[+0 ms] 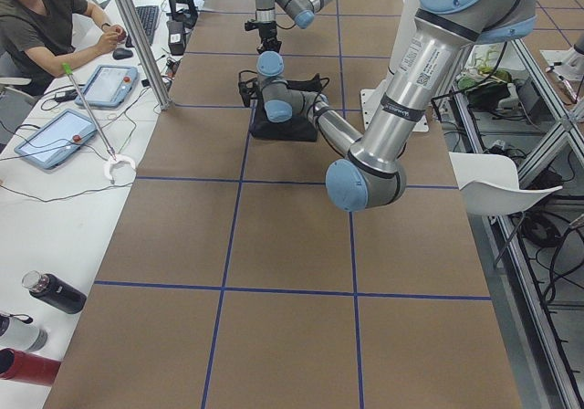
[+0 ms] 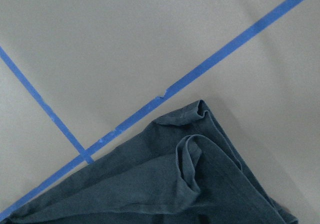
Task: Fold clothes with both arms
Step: 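Open both grippers and raise them off the folded shirt, then lower the right gripper onto the folded shirt's middle while the left arm holds back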
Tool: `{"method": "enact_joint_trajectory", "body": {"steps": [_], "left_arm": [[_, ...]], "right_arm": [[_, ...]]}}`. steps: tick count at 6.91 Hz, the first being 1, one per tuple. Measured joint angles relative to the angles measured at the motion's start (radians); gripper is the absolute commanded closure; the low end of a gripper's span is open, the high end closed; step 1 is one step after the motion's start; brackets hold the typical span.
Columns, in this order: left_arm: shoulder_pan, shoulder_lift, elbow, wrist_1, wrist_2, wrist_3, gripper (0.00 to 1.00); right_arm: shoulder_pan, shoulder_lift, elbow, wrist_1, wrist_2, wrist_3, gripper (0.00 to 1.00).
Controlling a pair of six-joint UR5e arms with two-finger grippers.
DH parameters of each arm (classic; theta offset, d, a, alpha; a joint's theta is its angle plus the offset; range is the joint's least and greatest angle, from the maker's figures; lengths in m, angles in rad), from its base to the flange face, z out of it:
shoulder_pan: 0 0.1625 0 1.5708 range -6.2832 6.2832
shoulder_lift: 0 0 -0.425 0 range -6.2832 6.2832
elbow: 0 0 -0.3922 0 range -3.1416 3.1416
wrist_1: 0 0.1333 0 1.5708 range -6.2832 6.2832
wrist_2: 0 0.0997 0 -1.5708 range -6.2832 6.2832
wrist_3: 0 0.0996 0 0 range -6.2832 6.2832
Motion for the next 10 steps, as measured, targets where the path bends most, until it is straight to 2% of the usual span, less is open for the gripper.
{"method": "enact_joint_trajectory", "body": {"steps": [2,3,4,6,8,10], "left_arm": [[-0.043,-0.006,0.002,0.002,-0.002,-0.002,0.01],[-0.061,-0.006,0.002,0.004,-0.005,0.0,0.01],[-0.07,-0.007,0.002,0.006,-0.007,0.001,0.01],[-0.077,-0.006,-0.002,0.009,-0.016,0.003,0.01],[-0.083,-0.003,-0.008,0.01,-0.043,0.008,0.01],[-0.092,0.01,-0.015,0.011,-0.049,0.013,0.01]], "right_arm": [[0.029,0.008,-0.006,0.005,-0.002,0.001,0.0],[0.036,0.004,-0.002,0.047,-0.006,0.002,0.0],[0.038,-0.014,0.01,0.139,-0.025,0.007,0.0],[-0.01,-0.06,0.06,0.238,-0.099,0.003,0.0],[-0.101,-0.065,0.122,0.234,-0.174,-0.015,0.0],[-0.227,-0.062,0.236,0.101,-0.35,-0.118,0.0]]}}
